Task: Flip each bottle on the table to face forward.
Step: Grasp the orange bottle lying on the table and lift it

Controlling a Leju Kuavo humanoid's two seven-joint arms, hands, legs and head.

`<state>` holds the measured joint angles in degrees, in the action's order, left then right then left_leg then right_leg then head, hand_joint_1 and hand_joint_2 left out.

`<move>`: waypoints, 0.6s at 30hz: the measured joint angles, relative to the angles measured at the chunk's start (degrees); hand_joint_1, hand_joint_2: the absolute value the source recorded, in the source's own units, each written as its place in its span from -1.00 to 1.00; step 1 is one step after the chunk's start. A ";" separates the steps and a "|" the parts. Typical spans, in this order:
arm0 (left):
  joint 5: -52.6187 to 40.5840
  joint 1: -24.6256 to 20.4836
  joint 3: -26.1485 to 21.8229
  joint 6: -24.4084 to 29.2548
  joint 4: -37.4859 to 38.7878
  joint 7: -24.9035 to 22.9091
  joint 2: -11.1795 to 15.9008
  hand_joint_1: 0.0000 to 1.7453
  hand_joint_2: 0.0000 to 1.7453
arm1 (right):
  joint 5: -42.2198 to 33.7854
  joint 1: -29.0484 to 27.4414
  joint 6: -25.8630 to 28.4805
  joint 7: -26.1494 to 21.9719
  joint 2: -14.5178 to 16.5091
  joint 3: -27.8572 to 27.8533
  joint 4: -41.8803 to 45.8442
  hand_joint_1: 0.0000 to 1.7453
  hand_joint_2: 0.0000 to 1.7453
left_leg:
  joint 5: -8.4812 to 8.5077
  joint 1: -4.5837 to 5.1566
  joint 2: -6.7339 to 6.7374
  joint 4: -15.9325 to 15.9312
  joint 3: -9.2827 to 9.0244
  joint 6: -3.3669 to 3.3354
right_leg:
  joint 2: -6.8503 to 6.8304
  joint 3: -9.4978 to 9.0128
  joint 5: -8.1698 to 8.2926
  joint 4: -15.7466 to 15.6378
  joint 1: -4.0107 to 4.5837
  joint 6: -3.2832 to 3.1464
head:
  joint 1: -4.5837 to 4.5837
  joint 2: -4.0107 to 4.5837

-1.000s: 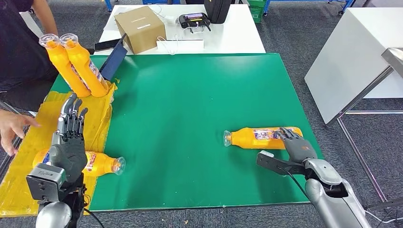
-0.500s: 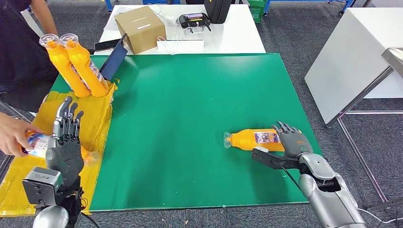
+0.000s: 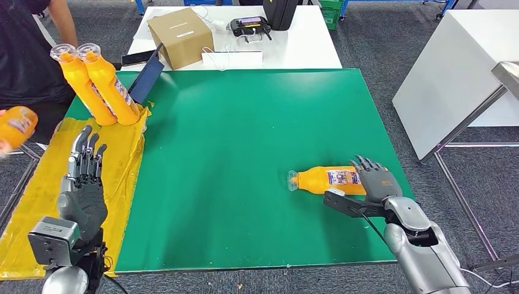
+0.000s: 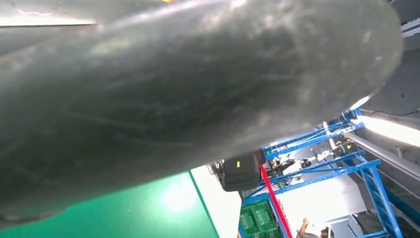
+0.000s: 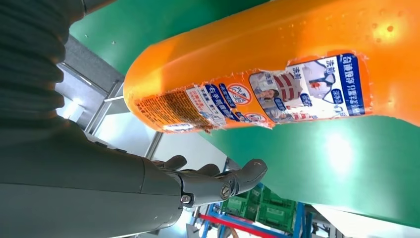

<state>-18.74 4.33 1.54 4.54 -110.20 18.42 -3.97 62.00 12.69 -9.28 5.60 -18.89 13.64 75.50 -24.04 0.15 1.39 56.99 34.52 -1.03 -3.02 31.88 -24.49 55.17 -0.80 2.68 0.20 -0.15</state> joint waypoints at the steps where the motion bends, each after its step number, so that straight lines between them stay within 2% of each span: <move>1: 0.05 -0.02 -0.06 -0.14 0.00 0.03 -0.02 -1.00 -1.00 | 0.11 0.25 -0.18 -0.04 0.01 0.05 -0.34 -1.00 1.00 | 0.00 0.00 0.00 0.00 0.00 0.00 | 0.00 0.00 0.00 0.00 0.00 0.00 | 0.00 0.00; 11: 0.88 -1.52 -0.28 -0.77 0.74 0.08 -0.07 -1.00 -1.00 | 3.15 5.83 -1.70 -1.39 -1.52 1.23 -12.53 -1.00 1.00 | 0.01 0.04 -0.02 0.02 -0.03 -0.01 | -0.02 -0.01 0.01 0.00 -0.03 0.01 | 0.01 0.00; 12: 1.07 -1.74 -0.29 -0.78 0.93 0.10 -0.06 -1.00 -1.00 | 3.49 6.61 -1.73 -1.73 -1.67 1.36 -14.00 -0.88 1.00 | 0.01 0.03 -0.02 0.02 -0.04 -0.01 | -0.03 -0.02 0.01 0.00 -0.03 0.02 | 0.01 0.00; 15: 1.35 -2.53 -0.30 -0.78 1.57 0.31 -0.05 -1.00 -1.00 | 3.93 8.55 -2.60 -3.59 -2.11 1.80 -18.00 0.62 1.00 | 0.00 0.02 0.00 0.02 -0.10 -0.01 | -0.01 -0.04 0.01 -0.01 -0.02 0.01 | 0.00 0.00; 16: 1.38 -2.86 -0.30 -0.78 1.83 0.38 -0.05 -1.00 -1.00 | 3.85 9.08 -3.08 -4.42 -2.29 2.02 -19.16 1.00 1.00 | 0.00 0.02 0.01 0.02 -0.14 -0.01 | 0.00 -0.07 0.01 -0.01 -0.02 0.01 | 0.00 0.00; 18: 1.50 -3.62 -0.26 -0.80 2.50 0.46 -0.05 -1.00 -1.00 | 3.53 10.07 -3.85 -5.96 -2.68 2.72 -21.18 1.00 1.00 | -0.02 0.01 0.04 0.02 -0.27 -0.02 | 0.04 -0.14 0.01 -0.03 -0.01 0.01 | 0.01 0.00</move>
<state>-17.24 0.71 1.28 3.74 -107.70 18.88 -4.02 65.53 22.76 -13.13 -0.36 -21.57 16.36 54.32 -24.06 0.16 1.43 57.01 34.25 -1.05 -2.98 31.75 -24.48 55.14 -0.82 2.69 0.20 -0.15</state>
